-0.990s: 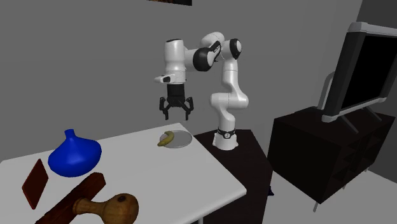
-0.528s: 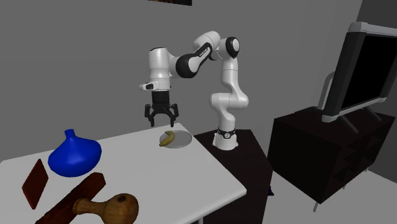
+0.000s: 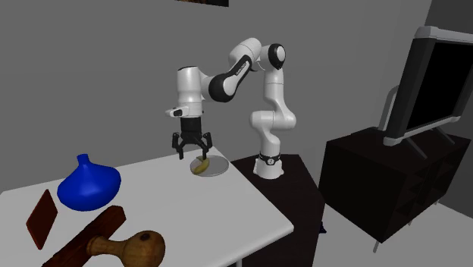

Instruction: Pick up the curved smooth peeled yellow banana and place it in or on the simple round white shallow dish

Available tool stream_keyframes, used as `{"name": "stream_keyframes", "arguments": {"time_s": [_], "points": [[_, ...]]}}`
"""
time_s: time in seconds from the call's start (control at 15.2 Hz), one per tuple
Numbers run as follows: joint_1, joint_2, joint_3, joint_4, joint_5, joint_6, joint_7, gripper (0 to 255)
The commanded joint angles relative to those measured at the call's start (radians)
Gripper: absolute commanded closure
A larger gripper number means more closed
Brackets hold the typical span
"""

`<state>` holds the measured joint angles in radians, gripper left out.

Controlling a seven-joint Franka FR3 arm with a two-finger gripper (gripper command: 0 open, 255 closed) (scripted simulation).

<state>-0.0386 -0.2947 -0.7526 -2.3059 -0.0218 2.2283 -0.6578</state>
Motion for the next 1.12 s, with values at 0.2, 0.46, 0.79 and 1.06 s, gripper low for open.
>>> {"name": "stream_keyframes", "arguments": {"time_s": [0.2, 0.46, 0.79, 1.06], "points": [[0.001, 0.002, 0.000, -0.001, 0.001, 0.003, 0.000, 0], [0.001, 0.002, 0.000, -0.001, 0.001, 0.003, 0.000, 255], [0.001, 0.002, 0.000, -0.001, 0.001, 0.003, 0.000, 255], [-0.015, -0.011, 0.005, -0.024, -0.026, -0.001, 0.009, 0]]}}
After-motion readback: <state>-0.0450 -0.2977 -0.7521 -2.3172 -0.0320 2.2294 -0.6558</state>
